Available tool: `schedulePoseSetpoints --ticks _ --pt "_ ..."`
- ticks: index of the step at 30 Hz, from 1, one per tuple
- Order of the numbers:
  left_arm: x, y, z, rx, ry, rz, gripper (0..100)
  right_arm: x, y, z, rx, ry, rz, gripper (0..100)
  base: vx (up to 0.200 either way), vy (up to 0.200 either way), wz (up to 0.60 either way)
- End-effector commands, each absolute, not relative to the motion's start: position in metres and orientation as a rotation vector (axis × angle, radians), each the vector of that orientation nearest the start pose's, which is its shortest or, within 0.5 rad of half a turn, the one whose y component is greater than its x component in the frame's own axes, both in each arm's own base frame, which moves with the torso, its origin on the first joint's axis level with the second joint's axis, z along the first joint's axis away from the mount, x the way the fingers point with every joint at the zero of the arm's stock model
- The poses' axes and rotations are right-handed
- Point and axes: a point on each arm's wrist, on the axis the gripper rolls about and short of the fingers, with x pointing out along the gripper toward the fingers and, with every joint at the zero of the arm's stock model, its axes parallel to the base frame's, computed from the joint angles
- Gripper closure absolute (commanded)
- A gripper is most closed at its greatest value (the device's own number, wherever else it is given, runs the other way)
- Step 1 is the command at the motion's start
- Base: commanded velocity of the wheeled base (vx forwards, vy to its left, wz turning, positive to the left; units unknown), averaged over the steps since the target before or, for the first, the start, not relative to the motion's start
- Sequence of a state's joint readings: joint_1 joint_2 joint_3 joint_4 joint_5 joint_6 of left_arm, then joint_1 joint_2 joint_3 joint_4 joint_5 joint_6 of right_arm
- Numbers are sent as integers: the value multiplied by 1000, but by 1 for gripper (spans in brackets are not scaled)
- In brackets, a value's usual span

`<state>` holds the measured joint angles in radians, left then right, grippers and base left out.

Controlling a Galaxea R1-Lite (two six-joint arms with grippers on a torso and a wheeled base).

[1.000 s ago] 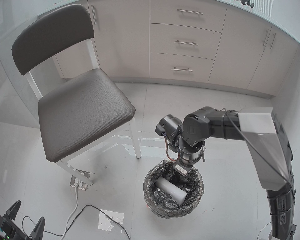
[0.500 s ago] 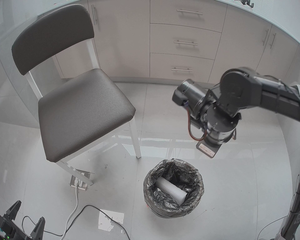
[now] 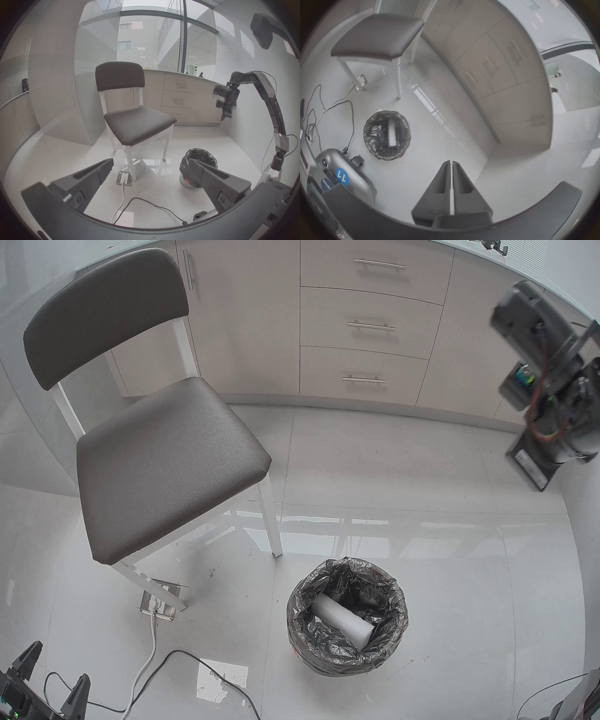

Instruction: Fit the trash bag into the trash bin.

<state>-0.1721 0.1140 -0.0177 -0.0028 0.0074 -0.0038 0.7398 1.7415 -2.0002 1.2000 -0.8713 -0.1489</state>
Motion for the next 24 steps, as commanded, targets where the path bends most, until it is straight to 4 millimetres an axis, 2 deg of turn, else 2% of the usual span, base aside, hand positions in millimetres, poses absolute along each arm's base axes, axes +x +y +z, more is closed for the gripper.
schedulePoseSetpoints --ticks 1,2,3,4,5,7,9,10,11,13,14,17,18,19,21,24 --pt "-14 3 78 5 112 -164 0 143 80 382 -687 606 -199 100 0 0 0" --pt "-14 3 78 5 112 -164 0 136 67 385 -668 616 -240 100 0 0 0" --pt "-14 3 78 5 112 -164 0 133 63 386 -662 618 -250 100 0 0 0" --pt "-14 3 78 5 112 -162 0 119 45 390 -634 631 -299 100 0 0 0" --pt "-14 3 78 5 112 -162 0 119 45 390 -634 631 -299 100 0 0 0" --pt "-14 3 78 5 112 -164 0 86 17 395 -566 651 -333 100 0 0 0" --pt "-14 3 78 5 112 -162 0 62 2 397 -489 659 -354 100 0 0 0" --pt "-14 3 78 5 112 -162 0 62 2 397 -489 659 -354 100 0 0 0" --pt "-14 3 78 5 112 -164 0 35 -7 397 -411 646 -354 100 0 0 0" --pt "-14 3 78 5 112 -164 0 6 -10 397 -353 612 -334 100 0 0 0" --pt "-14 3 78 5 112 -164 0 -37 -8 394 -315 532 -298 100 0 0 0" --pt "-14 3 78 5 112 -164 0 -68 -4 389 -285 458 -287 100 0 0 0" --pt "-14 3 78 5 112 -164 0 -81 -3 386 -279 425 -291 100 0 0 0" --pt "-14 3 78 5 112 -164 0 -105 -1 381 -273 361 -301 100 0 0 0" --pt "-14 3 78 5 112 -164 0 -138 2 370 -269 270 -311 100 0 0 0" --pt "-14 3 78 5 112 -164 0 -173 8 356 -264 161 -306 100 0 0 0"
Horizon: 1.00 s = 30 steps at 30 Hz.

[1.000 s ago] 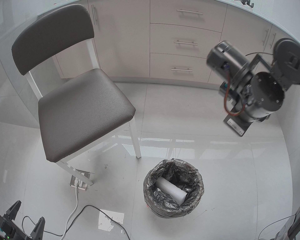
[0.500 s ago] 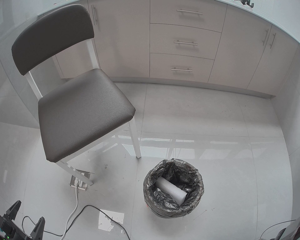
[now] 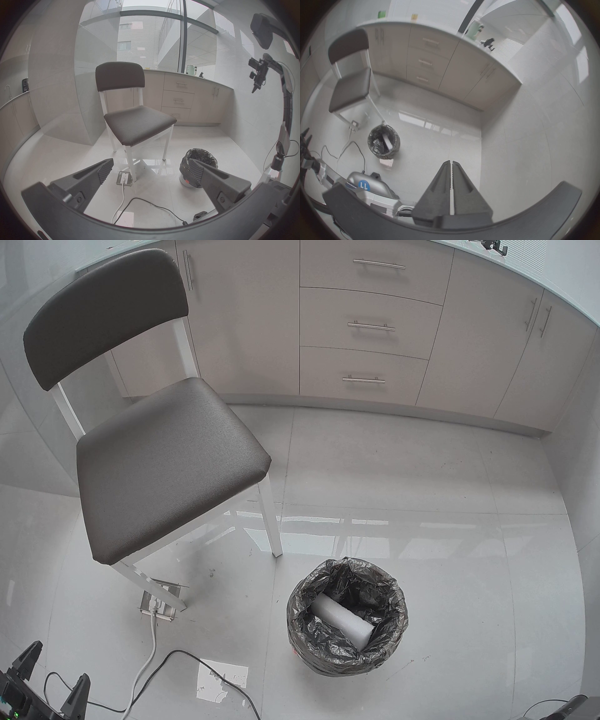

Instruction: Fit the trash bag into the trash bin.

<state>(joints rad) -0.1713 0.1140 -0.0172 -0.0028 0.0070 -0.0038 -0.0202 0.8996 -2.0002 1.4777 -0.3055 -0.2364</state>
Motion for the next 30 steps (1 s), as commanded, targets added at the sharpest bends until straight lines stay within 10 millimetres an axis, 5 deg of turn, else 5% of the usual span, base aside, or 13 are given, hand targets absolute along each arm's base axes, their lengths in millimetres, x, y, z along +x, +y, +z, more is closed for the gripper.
schedulePoseSetpoints --ticks 1,13,19,24,30 --pt "-14 3 78 5 112 -164 0 -186 10 350 -260 117 -303 100 0 0 0" --pt "-14 3 78 5 112 -164 0 -306 47 281 -270 -497 -302 100 0 0 0" --pt "-14 3 78 5 112 -164 0 -312 43 261 -303 -577 -244 100 0 0 0" --pt "-14 3 78 5 112 -164 0 -301 14 259 -290 -582 -161 100 0 0 0" --pt "-14 3 78 5 112 -164 0 -314 14 247 -288 -632 -149 100 0 0 0"
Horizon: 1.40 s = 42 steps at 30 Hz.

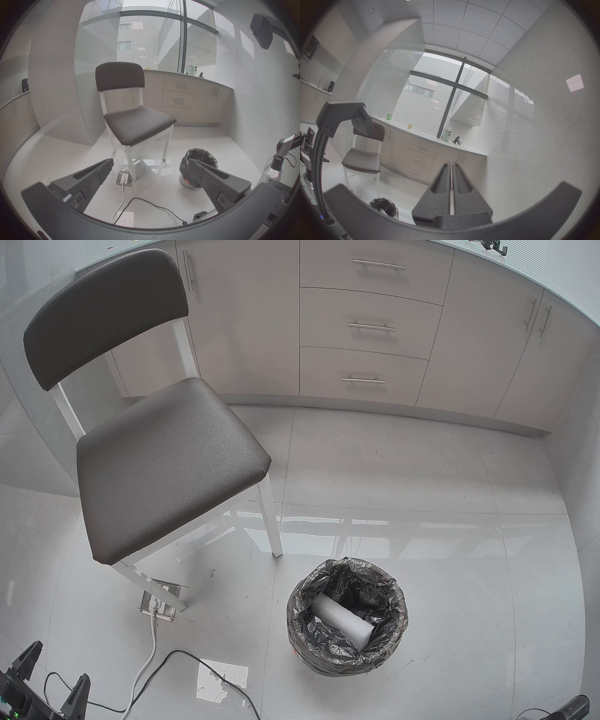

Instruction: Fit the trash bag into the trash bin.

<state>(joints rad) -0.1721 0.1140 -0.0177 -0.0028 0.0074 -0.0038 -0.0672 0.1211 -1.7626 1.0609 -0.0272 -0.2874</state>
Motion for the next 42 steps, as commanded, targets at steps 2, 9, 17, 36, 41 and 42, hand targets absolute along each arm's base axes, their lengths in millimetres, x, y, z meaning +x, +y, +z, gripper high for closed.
schedulePoseSetpoints --ticks 2,9,17,36,41,42 --pt "-14 3 78 5 112 -164 0 -313 3 240 -302 -630 -91 100 0 0 0" --pt "-14 3 78 5 112 -164 0 -306 1 221 -325 -566 -59 100 0 0 0" --pt "-14 3 78 5 112 -164 0 -285 2 217 -263 -443 13 100 0 0 0" --pt "-14 3 78 5 112 -164 0 -140 -3 236 -109 -644 -200 100 0 0 0" --pt "-14 3 78 5 112 -164 0 -116 -4 221 -115 -620 -207 100 0 0 0" --pt "-14 3 78 5 112 -164 0 -102 -4 210 -133 -576 -206 100 0 0 0"
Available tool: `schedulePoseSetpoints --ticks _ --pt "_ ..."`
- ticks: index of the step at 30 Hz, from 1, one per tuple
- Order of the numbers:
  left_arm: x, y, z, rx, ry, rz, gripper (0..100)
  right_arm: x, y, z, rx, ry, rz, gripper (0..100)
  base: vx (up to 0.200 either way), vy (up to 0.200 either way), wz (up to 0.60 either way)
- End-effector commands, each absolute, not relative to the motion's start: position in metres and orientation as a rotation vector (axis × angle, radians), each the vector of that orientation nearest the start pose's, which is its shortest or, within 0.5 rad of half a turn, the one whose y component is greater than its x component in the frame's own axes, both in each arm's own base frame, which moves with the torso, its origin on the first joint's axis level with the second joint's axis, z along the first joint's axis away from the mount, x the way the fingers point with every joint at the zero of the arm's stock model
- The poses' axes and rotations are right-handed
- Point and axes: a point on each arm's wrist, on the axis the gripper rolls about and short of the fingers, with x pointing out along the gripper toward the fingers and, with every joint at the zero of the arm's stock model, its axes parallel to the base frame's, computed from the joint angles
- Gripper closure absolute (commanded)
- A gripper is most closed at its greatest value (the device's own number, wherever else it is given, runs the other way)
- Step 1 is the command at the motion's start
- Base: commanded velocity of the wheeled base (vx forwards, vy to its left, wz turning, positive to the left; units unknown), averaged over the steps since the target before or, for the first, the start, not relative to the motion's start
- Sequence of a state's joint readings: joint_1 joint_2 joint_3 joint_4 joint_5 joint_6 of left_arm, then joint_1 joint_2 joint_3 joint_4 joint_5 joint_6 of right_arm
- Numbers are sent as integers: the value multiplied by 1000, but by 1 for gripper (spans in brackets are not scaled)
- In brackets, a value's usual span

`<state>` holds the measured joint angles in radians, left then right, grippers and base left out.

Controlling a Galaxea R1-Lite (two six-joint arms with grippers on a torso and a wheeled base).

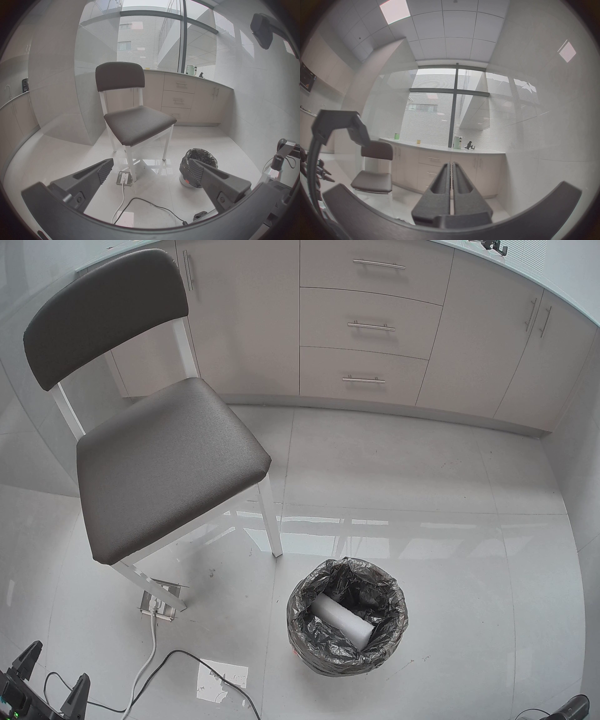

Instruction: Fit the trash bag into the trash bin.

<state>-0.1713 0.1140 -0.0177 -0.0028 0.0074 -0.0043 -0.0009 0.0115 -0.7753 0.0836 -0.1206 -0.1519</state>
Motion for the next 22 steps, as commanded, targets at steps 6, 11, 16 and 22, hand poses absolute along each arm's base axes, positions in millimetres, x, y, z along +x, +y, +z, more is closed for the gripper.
schedulePoseSetpoints --ticks 6,11,16,22 --pt "-14 3 78 5 112 -164 0 -66 -3 170 -159 -403 -180 100 0 0 0" --pt "-14 3 78 5 112 -164 0 -46 -3 139 -161 -285 -167 100 0 0 0" --pt "-14 3 78 5 112 -164 0 -31 -3 109 -162 -221 -161 100 0 0 0" --pt "-14 3 78 5 112 -164 0 -24 -3 91 -164 -136 -149 100 0 0 0"
